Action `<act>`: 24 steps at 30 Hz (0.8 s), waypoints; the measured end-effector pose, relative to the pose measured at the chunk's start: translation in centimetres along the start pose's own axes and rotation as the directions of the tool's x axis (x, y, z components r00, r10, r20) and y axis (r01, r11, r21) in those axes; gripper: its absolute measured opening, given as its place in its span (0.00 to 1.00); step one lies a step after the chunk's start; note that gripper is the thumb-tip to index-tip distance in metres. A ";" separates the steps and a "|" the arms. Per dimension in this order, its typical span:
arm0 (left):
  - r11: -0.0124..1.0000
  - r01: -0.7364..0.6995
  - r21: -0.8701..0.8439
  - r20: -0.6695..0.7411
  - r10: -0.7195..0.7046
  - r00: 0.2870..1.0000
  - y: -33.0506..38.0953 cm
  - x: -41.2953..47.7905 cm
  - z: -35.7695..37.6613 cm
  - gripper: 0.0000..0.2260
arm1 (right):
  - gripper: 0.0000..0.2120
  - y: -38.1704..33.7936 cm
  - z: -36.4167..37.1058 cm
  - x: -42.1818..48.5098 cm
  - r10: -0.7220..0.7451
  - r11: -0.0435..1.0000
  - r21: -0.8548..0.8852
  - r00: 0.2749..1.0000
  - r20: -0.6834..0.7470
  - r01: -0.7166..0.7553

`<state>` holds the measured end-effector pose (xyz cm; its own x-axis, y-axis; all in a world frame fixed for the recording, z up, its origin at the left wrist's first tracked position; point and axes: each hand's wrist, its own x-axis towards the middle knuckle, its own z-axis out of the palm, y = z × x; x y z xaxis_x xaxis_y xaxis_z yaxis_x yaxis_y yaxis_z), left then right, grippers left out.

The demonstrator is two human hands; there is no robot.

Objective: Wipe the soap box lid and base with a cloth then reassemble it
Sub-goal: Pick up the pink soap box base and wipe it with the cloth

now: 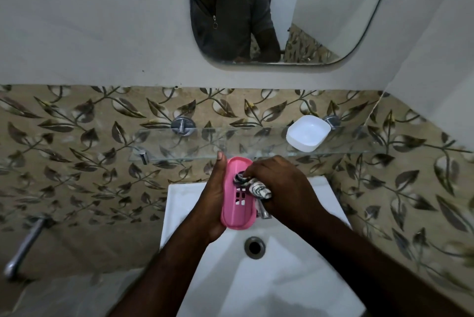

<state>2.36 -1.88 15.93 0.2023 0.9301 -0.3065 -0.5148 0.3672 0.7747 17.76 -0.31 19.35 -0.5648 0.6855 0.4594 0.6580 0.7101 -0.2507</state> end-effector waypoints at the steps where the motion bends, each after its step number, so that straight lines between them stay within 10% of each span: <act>1: 0.999 -0.021 0.026 -0.021 0.021 1.000 0.1 -0.1 -0.1 0.32 | 0.10 0.0 0.4 -0.2 0.056 0.998 0.024 0.998 -0.011 -0.055; 8: 0.995 -0.091 0.049 -0.180 0.098 0.979 0.4 0.1 -1.1 0.34 | 0.04 -4.7 3.4 -2.9 0.420 0.854 0.271 0.896 0.140 -0.443; 12: 0.999 -0.009 -0.037 -0.132 0.004 0.991 0.9 0.2 -2.4 0.32 | 0.05 -5.4 2.5 -1.8 0.550 0.409 0.730 0.786 0.282 -0.548; 15: 0.994 0.032 -0.100 -0.012 -0.033 0.999 0.5 0.0 -2.2 0.30 | 0.12 -4.7 1.5 -0.4 0.480 0.750 0.563 0.871 -0.103 -0.347; 17: 0.983 0.058 -0.177 0.040 -0.052 0.998 0.2 -0.4 -1.9 0.27 | 0.14 -4.2 1.8 0.4 0.152 0.972 0.209 0.962 -0.228 -0.104; 20: 0.951 0.123 -0.285 0.087 -0.102 0.991 0.3 -0.8 -2.0 0.24 | 0.14 -3.7 3.2 0.5 -0.056 0.996 -0.072 0.989 -0.139 0.046; 24: 0.971 0.100 -0.219 0.072 -0.086 0.994 -0.1 -0.7 -2.9 0.26 | 0.15 -5.0 3.7 0.3 0.199 0.980 0.021 0.969 -0.145 -0.198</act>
<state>-0.17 -2.54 14.42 0.3053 0.8928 -0.3312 -0.6621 0.4490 0.6000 12.46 -3.08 17.56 -0.3439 0.7825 0.5191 0.7461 0.5633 -0.3549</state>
